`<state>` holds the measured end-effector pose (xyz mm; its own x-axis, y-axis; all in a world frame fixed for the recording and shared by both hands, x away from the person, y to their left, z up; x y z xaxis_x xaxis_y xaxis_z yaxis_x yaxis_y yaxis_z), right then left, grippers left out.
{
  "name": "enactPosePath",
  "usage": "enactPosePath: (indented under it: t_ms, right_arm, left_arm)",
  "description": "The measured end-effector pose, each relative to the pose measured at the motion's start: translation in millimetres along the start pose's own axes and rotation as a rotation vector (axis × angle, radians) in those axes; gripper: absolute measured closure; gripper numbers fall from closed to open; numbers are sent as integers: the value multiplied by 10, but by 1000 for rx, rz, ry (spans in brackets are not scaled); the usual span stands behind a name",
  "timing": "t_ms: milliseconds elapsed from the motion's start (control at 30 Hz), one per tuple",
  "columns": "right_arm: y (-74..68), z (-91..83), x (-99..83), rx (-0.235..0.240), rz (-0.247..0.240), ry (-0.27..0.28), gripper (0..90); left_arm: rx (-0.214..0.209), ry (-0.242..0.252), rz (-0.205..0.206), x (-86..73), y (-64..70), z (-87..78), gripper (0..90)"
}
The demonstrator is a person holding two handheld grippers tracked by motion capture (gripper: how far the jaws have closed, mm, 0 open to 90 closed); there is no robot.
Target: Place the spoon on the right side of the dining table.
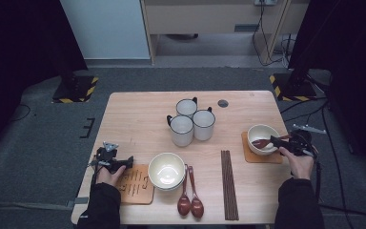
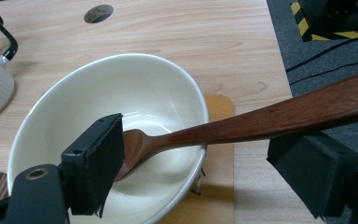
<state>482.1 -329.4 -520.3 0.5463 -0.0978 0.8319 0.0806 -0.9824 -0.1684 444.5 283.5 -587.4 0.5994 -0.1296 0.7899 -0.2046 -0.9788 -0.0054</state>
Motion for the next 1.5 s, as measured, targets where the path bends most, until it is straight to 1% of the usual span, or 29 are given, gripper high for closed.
enactPosePath:
  t_ms: [133, 233, 400, 533, 600, 700, 767, 833, 900, 967, 1067, 1167, 1267, 1333, 1433, 1500]
  right_arm:
    - [8, -28, -21, -1, 1, -8, 178]
    - [-14, -71, -32, 4, 10, -9, 172]
    - [-49, -163, -58, 10, 2, -7, 170]
    - [-86, -207, -62, 12, 23, -8, 171]
    - [-104, -226, -53, 12, 15, -5, 172]
    - [-129, -264, -25, 10, 19, -1, 173]
    - [-133, -290, 12, 6, 18, 14, 175]
    - [-150, -316, 53, 13, 31, 26, 179]
    - [-169, -330, 89, 24, 32, 37, 180]
    - [-194, -332, 128, 35, 29, 44, 181]
    - [-208, -310, 171, 30, 2, 44, 180]
    - [-223, -280, 193, 37, -8, 45, 175]
    - [-229, -253, 206, 35, -5, 39, 172]
    - [-234, -222, 230, 37, -9, 45, 171]
    - [-253, -180, 251, 39, -27, 45, 171]
    - [-261, -154, 253, 41, -28, 41, 171]
  left_arm:
    - [0, 0, 0, 0, 0, 0, 0]
    - [0, 0, 0, 0, 0, 0, 0]
    - [0, 0, 0, 0, 0, 0, 0]
    - [0, 0, 0, 0, 0, 0, 0]
    - [0, 0, 0, 0, 0, 0, 0]
    - [0, 0, 0, 0, 0, 0, 0]
    - [0, 0, 0, 0, 0, 0, 0]
    - [0, 0, 0, 0, 0, 0, 0]
    - [0, 0, 0, 0, 0, 0, 0]
    - [0, 0, 0, 0, 0, 0, 0]
    - [0, 0, 0, 0, 0, 0, 0]
    - [0, 0, 0, 0, 0, 0, 0]
    - [0, 0, 0, 0, 0, 0, 0]
    - [0, 0, 0, 0, 0, 0, 0]
    - [0, 0, 0, 0, 0, 0, 0]
    - [0, 0, 0, 0, 0, 0, 0]
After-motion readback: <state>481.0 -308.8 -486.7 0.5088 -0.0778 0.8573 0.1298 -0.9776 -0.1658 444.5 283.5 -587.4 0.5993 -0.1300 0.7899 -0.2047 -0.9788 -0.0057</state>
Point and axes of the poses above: each handheld gripper's, and its own axes: z roughly forward along the jaws, x roughly out of its top, y roughly to its right, the point moved 7 cm from there along z, roughly forward along the jaws, and after that the axes turned 8 degrees about y, right-handed, at the moved point
